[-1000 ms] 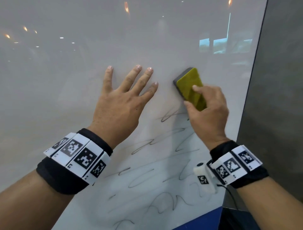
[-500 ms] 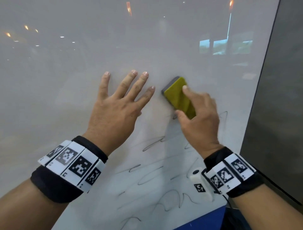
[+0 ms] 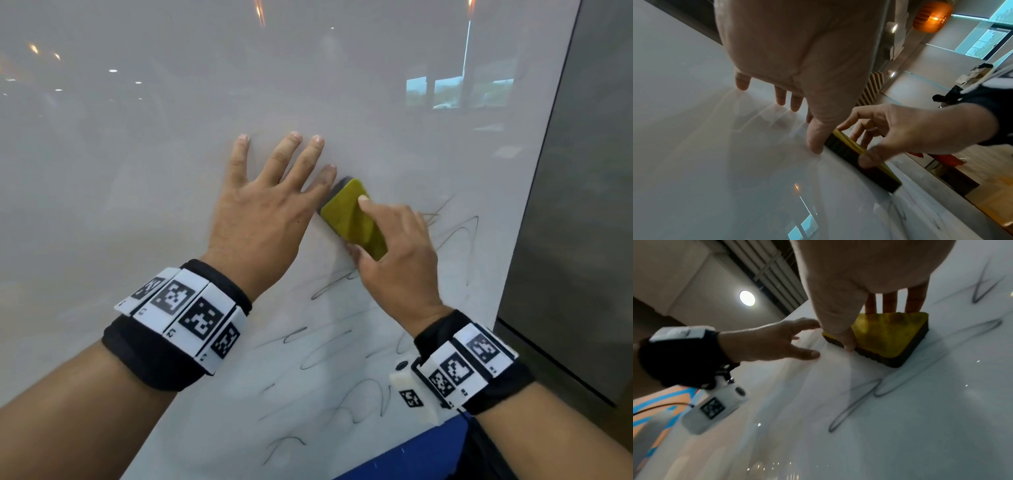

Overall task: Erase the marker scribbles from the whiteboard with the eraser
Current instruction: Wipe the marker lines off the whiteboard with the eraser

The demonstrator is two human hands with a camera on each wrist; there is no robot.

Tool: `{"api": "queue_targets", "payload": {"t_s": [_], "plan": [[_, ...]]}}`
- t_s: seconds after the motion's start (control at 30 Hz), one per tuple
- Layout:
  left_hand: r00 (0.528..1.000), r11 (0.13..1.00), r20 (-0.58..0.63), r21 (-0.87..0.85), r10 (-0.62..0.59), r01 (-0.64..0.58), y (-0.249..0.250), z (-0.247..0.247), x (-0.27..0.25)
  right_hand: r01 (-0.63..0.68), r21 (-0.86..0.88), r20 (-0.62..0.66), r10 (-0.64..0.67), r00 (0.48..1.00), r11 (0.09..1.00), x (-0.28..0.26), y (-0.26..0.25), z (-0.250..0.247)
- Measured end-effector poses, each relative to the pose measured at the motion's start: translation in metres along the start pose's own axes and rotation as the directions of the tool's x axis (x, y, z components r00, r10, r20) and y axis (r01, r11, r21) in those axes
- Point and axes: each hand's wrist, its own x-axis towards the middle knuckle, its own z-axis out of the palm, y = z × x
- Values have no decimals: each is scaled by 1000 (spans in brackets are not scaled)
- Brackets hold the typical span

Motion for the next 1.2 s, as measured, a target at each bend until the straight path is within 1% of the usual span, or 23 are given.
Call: {"api": "queue_targets", "payload": {"t_s": [0.03,0.07,0.1,0.13,0.2,0.27,0.33,0.43,0.57,0.67,0.73,0.8,0.9,0.97,1.03,1.1,1.17,1.2], "plan": [[1000,1000,1,2,2,-2,-1,0,-2,28,-26,17,-28,999,999,0,2,-3],[1000,1000,-1,-1,6,-6,-3,1,-5,26,-45,19,-25,1000,999,3,7,-6],[1000,1000,-3,-7,10,-10,-4,2,-8,-13,-48,2,13,1000,999,8,15,-10],[1000,1000,-3,-10,14,-14,-5,2,-10,-77,-31,-27,77,997,997,14,22,-14],[1000,1000,4,-13,14,-14,-8,4,-17,-198,27,-92,200,975,980,19,30,-15],[1000,1000,10,-23,14,-14,-9,5,-22,-244,50,-132,249,960,968,14,20,-6],[1000,999,13,-31,18,-17,-10,6,-25,-202,41,-123,206,971,979,0,1,7],[1000,999,13,-34,16,-16,-11,7,-26,-61,-20,-69,60,996,998,-18,-17,21],[1000,999,13,-51,0,0,-8,3,-23,52,-63,-30,-54,998,997,-14,-10,16],[999,999,34,-43,-21,23,-4,0,-20,152,-91,9,-152,988,984,-8,2,10],[998,998,46,-44,-38,40,-1,-2,-16,190,-113,23,-189,982,975,-3,12,6],[997,998,57,-34,-58,60,2,-3,-14,191,-117,14,-191,981,975,5,25,0],[995,996,68,-35,-77,80,6,-4,-10,144,-107,-28,-147,989,984,21,46,-12],[994,995,66,-48,-86,89,9,-6,-6,87,-101,-69,-95,993,991,31,62,-21],[995,993,41,-74,-86,89,13,-6,-1,15,-66,-116,-23,993,998,38,79,-27],[996,992,21,-98,-83,85,17,-5,6,-30,-32,-153,25,988,999,42,91,-29],[996,992,26,-98,-80,82,22,-3,14,-33,-36,-165,27,986,999,40,91,-27],[997,993,30,-91,-78,80,25,-3,19,-15,-48,-156,7,988,999,37,90,-26]]}}
